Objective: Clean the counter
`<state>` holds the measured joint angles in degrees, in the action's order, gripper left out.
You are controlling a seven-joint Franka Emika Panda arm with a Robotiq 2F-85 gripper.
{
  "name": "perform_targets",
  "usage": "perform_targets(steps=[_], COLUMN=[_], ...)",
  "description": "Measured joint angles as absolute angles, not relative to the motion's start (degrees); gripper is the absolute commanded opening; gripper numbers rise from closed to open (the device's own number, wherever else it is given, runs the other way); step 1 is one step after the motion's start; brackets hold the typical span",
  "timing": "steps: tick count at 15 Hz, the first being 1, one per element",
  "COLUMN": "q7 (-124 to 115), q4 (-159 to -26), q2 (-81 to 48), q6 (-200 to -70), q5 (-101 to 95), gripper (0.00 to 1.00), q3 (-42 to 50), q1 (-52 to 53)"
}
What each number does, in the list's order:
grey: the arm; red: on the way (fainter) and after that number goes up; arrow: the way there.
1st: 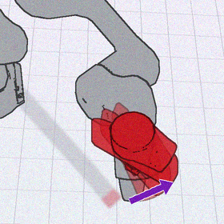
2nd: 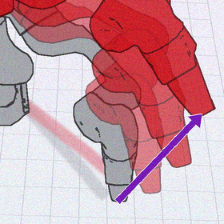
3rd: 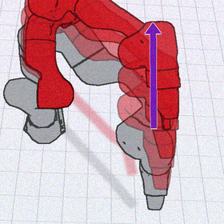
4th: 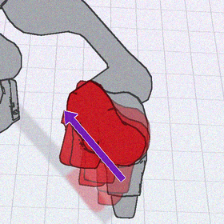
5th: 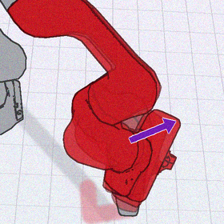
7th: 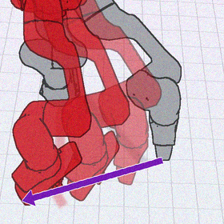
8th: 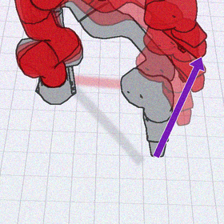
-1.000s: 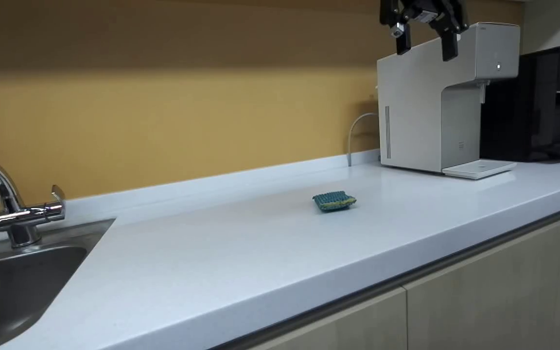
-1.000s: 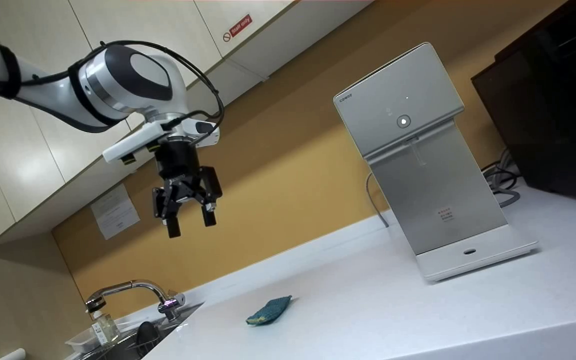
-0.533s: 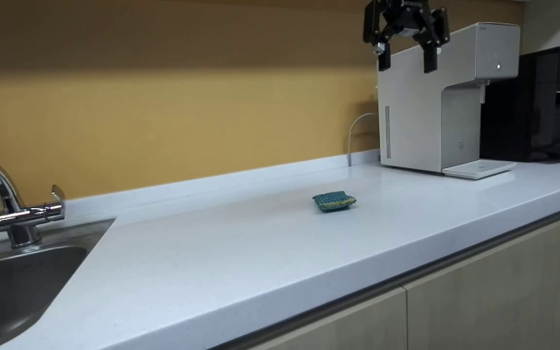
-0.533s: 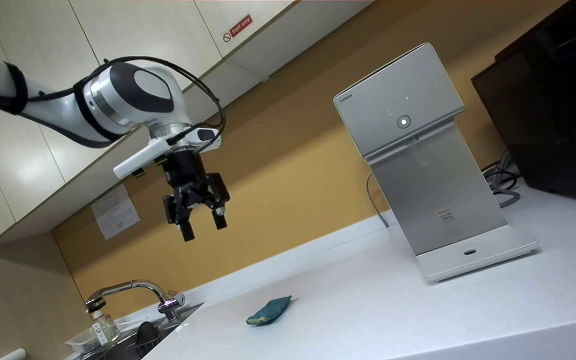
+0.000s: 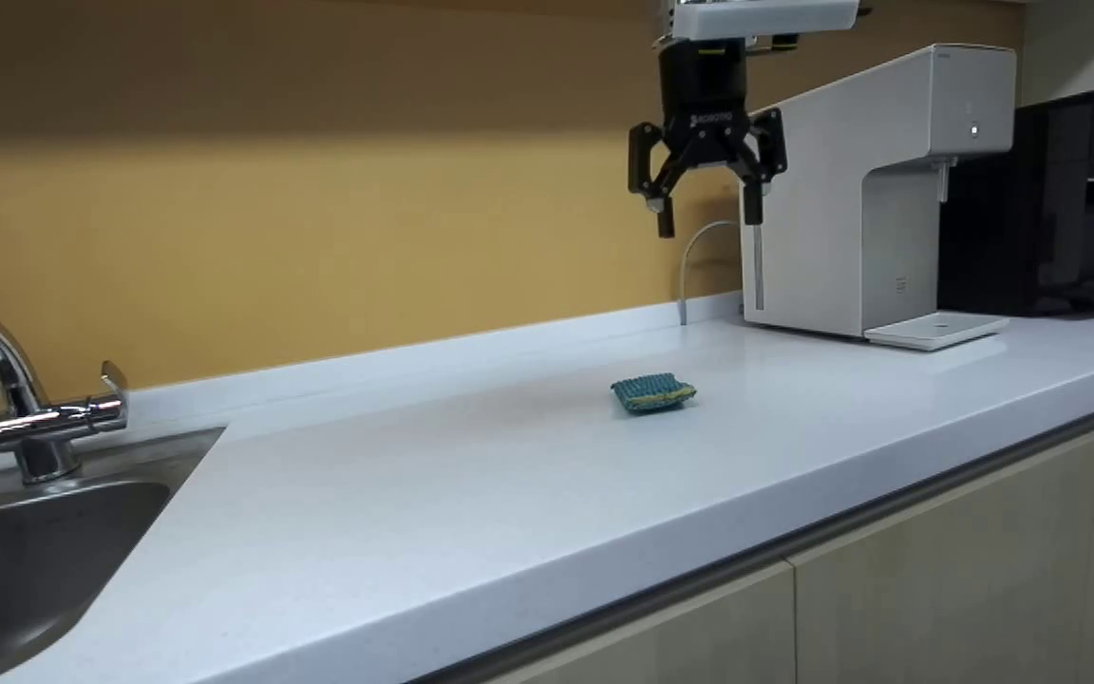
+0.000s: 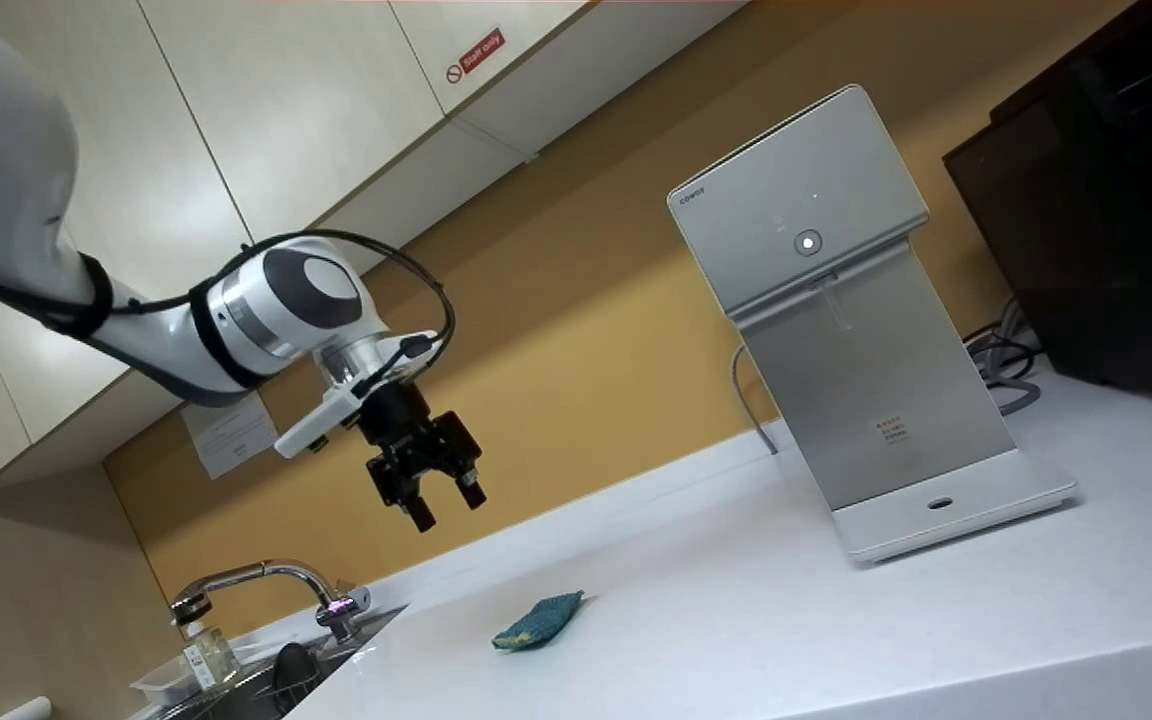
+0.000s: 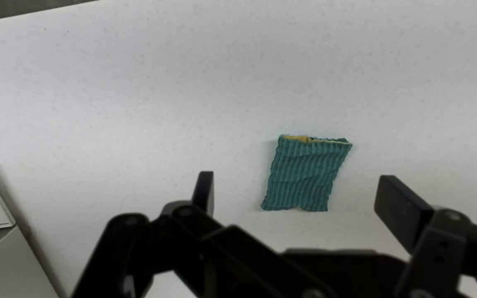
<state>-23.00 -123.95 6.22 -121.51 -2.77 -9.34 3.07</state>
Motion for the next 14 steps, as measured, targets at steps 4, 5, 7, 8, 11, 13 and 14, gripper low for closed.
perform_targets(steps=[4, 5, 7, 8, 11, 13, 14], q7=[-23.6, -23.6, -23.6, -23.7, -24.6, -24.8, -24.8], q4=[-123.7, -123.8, -123.8, -123.7, -122.4, -120.8, -119.7], q2=[5.1, 5.0, 4.2, 3.5, -0.9, -4.6, -6.5], q6=[-121.9, -121.9, -122.1, -122.4, -124.3, -125.5, -126.2], q5=[-3.3, -3.3, -3.4, -3.4, -3.4, -3.1, -2.9], gripper=[1.00, 1.00, 1.00, 1.00, 1.00, 1.00, 1.00], q3=[-9.4, -9.3, -9.3, -9.3, -9.3, -9.2, -9.1], q1=[3.3, 3.3, 3.5, 3.7, 4.5, 4.9, 5.2])
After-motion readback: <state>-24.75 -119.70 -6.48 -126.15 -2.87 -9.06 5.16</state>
